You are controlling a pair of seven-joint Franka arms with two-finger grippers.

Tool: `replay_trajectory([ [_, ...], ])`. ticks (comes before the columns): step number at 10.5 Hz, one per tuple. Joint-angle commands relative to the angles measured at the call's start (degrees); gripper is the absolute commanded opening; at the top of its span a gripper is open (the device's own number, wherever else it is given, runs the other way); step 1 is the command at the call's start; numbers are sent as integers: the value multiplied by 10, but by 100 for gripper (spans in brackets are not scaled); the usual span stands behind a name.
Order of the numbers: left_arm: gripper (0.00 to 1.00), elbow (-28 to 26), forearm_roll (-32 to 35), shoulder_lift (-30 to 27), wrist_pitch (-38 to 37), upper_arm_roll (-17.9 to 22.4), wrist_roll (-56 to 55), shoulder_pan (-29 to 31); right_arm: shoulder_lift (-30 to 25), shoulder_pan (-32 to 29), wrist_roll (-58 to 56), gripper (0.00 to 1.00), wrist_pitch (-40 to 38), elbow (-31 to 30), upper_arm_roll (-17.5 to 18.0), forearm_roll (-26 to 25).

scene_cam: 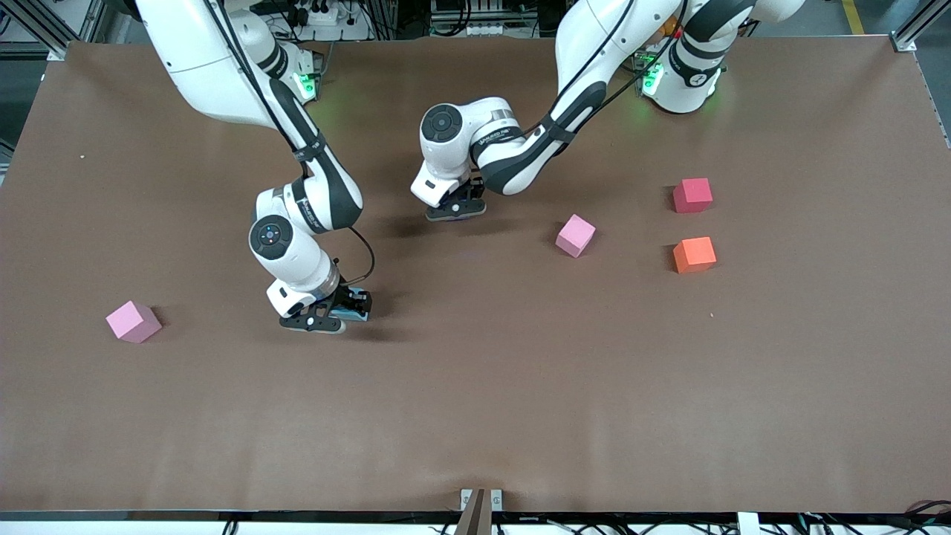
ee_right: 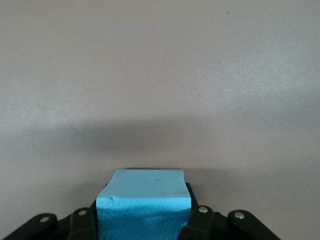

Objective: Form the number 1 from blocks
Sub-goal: 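Grasp the cyan cube with the right gripper while the left holds purple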

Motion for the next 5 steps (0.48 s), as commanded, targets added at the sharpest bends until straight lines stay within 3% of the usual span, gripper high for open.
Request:
replay_trajectory([
  [1, 0, 17, 16, 6, 6, 8, -22, -11, -32, -9, 11, 53, -4, -21, -1, -8],
  [5, 0, 22, 13, 7, 6, 8, -22, -13, -93, -14, 12, 55, -42, -40, -1, -7],
])
